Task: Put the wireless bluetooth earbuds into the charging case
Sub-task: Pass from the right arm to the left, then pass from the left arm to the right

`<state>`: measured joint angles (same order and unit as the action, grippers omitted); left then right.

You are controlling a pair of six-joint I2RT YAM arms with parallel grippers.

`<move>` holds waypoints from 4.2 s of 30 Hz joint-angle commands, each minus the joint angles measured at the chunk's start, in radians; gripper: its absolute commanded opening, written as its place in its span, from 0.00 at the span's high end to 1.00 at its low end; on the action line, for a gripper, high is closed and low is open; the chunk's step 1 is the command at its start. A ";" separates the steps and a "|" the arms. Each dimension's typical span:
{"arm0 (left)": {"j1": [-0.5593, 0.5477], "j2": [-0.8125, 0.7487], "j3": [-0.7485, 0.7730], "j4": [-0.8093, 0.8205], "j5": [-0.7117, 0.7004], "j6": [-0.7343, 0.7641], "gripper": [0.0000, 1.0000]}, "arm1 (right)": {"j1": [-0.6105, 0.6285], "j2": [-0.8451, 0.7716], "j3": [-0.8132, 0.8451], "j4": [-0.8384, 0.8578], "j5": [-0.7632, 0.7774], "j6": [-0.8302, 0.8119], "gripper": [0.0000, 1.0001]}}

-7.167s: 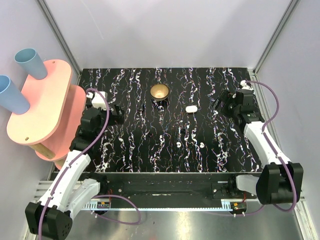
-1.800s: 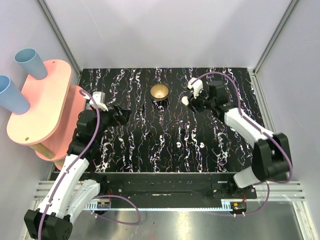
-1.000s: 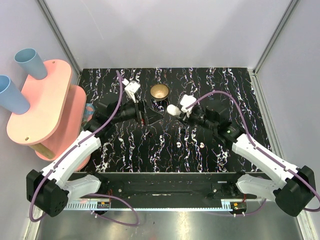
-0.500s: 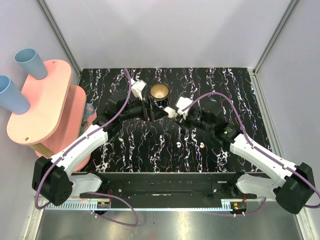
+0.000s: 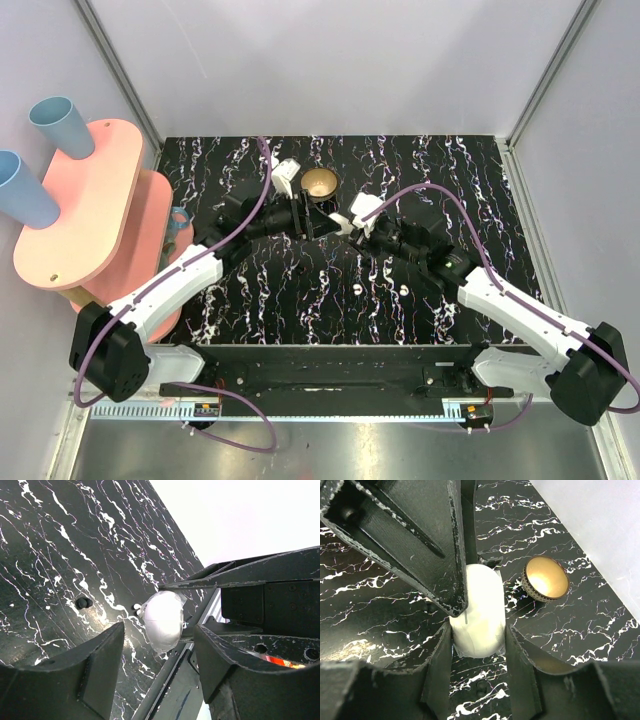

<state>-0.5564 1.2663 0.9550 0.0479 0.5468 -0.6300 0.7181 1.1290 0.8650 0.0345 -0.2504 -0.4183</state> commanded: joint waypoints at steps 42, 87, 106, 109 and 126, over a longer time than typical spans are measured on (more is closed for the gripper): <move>-0.045 -0.195 -0.062 0.134 -0.192 0.291 1.00 | 0.014 -0.136 0.106 0.050 0.100 0.631 0.00; -0.059 -0.309 -0.423 0.923 -0.243 0.552 1.00 | -0.131 0.270 0.184 0.502 -0.431 1.885 0.24; -0.062 -0.311 -0.403 0.850 -0.242 0.544 0.87 | -0.131 0.298 0.170 0.614 -0.471 1.954 0.76; -0.062 -0.309 -0.395 0.833 -0.237 0.532 0.76 | -0.129 0.296 0.169 0.619 -0.471 1.958 0.78; -0.062 -0.309 -0.395 0.839 -0.248 0.520 0.40 | -0.131 0.307 0.169 0.611 -0.467 1.951 0.84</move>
<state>-0.6151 0.9577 0.5297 0.8505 0.3054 -0.1066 0.5827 1.4357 1.0260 0.6083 -0.7006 1.5345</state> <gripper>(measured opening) 0.578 0.480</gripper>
